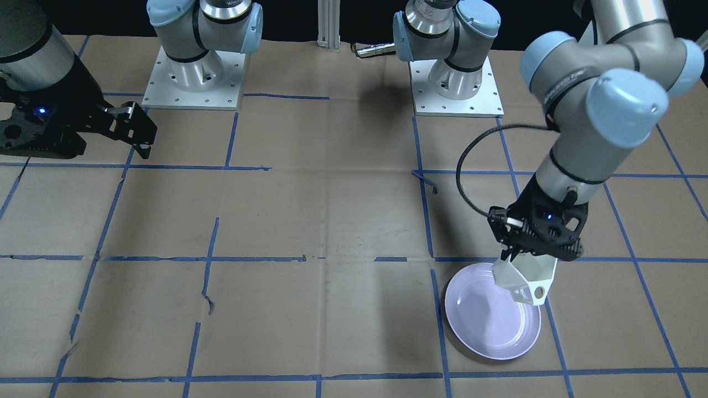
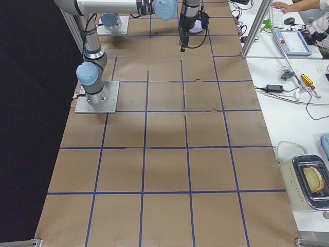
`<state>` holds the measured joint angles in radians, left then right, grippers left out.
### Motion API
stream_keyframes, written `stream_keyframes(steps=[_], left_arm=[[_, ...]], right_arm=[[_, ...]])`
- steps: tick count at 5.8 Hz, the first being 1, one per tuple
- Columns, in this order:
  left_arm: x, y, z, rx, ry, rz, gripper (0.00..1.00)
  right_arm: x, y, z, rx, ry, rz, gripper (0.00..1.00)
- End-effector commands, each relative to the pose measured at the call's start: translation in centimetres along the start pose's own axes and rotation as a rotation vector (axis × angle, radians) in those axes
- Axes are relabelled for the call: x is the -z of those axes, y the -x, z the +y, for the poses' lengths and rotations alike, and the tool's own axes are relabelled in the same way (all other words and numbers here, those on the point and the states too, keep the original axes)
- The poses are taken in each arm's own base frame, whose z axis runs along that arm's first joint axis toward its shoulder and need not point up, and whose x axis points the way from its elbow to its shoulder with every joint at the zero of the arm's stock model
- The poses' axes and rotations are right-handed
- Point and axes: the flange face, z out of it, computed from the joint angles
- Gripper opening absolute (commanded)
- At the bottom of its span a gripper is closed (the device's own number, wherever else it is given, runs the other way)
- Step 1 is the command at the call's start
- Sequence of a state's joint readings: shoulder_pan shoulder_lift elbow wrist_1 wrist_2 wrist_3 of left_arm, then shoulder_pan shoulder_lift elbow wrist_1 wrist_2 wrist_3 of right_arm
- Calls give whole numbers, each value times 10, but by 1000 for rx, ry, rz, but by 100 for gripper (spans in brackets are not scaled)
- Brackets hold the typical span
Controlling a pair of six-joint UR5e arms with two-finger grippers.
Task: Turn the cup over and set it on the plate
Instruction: 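Turn the mug upright and lower it onto the plate with the left gripper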
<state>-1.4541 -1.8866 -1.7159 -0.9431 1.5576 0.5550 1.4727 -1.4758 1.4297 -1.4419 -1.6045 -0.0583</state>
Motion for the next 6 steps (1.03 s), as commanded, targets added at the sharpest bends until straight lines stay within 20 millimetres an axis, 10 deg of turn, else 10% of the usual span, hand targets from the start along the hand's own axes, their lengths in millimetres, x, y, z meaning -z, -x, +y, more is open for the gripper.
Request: stream_keyframes(steps=[1,3,4,6], left_arm=[[-26,-6,-3,-9,10,7,1],[-41,-6,-6,-12,3,4,4],[-45,-6,-6,-12,10,4,85],[-50,-5,-6,-11,14,9,99]], right_arm=[[0,0,0,0,0,0,100],[0,0,0,0,0,0,100],[0,0,0,0,0,0,100],[0,0,0,0,0,0,100]])
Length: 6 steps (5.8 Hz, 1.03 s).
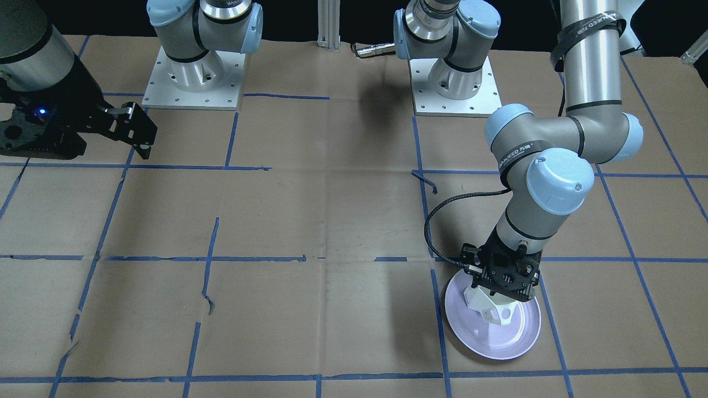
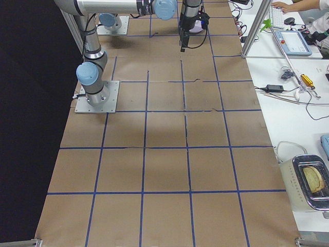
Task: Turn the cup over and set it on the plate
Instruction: 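Turn the mug upright and lower it onto the plate with the left gripper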
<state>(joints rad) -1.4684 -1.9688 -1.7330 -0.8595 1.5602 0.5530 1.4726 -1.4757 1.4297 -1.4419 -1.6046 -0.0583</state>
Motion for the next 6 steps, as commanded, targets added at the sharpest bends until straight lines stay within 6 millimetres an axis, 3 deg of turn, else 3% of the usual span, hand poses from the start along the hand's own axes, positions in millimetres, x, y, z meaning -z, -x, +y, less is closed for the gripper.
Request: stream_keyframes(steps=[1,2,4,6], left_arm=[[0,1,-1,3,-4,-1,99],[10,0,-3,12,-12,-8,99],[59,-3,-13,198,-28,-15,99],[154,-33,-29,268,27,10,99]], right_arm=[[0,0,0,0,0,0,100],[0,0,0,0,0,0,100],[0,0,0,0,0,0,100],[0,0,0,0,0,0,100]])
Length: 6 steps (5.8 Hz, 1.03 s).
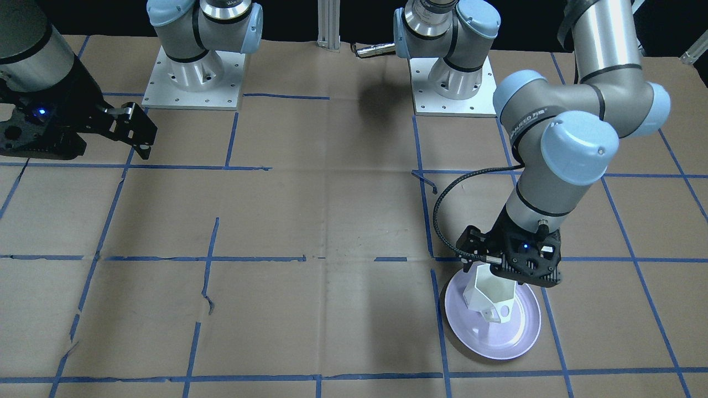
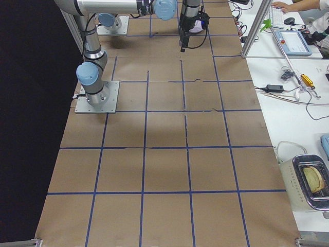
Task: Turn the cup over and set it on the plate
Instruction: 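Open the left gripper and raise it away from the mug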
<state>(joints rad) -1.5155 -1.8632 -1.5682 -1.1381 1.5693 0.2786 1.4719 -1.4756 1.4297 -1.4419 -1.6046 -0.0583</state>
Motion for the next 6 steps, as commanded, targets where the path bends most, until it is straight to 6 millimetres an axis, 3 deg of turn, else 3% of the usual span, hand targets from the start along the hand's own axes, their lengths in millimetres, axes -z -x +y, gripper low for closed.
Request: stream_keyframes(steps=[1,3,4,6], left_arm=[[81,-23,8,88,31,10,99],[136,-38,58,151,86,18,99],[153,-48,71,159,83,18,99],[141,-63,75,168,118,22,99]], right_arm=[[0,0,0,1,0,0,100],[0,0,0,1,0,0,100],[0,0,0,1,0,0,100],[0,0,0,1,0,0,100]])
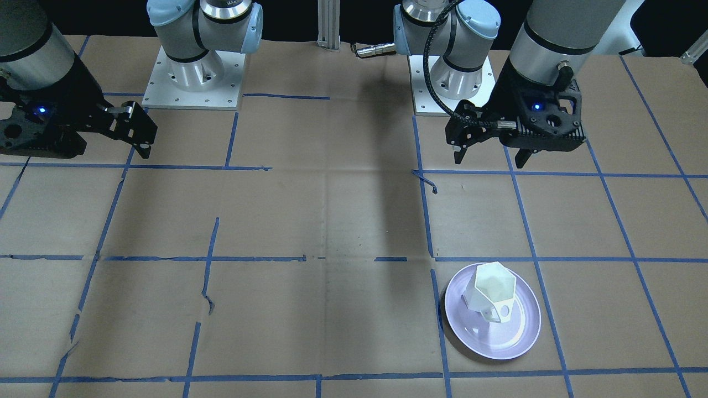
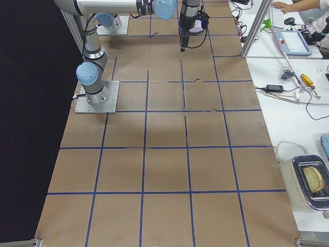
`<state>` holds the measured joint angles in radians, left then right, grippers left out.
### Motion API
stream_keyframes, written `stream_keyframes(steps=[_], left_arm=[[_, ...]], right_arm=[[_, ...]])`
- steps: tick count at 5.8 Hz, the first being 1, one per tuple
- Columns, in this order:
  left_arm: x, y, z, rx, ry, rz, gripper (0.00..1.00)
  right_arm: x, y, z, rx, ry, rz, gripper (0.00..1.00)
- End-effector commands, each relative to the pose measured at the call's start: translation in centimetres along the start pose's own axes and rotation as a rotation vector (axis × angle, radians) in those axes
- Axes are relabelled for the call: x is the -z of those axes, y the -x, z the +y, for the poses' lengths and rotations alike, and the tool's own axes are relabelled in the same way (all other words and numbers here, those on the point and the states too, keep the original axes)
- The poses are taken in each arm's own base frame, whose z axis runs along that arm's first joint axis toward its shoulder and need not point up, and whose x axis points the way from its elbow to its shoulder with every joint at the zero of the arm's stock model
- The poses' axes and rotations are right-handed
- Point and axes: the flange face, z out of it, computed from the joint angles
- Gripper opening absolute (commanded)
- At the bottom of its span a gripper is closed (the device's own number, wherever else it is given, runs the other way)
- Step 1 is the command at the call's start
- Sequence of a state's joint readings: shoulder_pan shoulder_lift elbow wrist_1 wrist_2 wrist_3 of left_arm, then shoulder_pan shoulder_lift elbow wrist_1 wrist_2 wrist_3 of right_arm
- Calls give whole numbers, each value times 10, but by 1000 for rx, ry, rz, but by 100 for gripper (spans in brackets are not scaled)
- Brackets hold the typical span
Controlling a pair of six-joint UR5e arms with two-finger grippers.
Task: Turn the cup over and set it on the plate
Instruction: 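Open the left gripper and raise it away from the mug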
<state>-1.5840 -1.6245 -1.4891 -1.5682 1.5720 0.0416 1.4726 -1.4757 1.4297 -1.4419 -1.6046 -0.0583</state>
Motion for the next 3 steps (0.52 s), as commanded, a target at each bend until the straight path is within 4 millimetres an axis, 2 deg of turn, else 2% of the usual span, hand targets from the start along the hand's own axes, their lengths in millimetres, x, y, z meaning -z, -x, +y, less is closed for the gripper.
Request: stream_keyframes(steps=[1,3], left_arm=[[3,-6,9,-3,0,3,99],[-1,-6,6,-3,3,3,99]], right_arm=[[0,0,0,0,0,0,100],[0,0,0,0,0,0,100]])
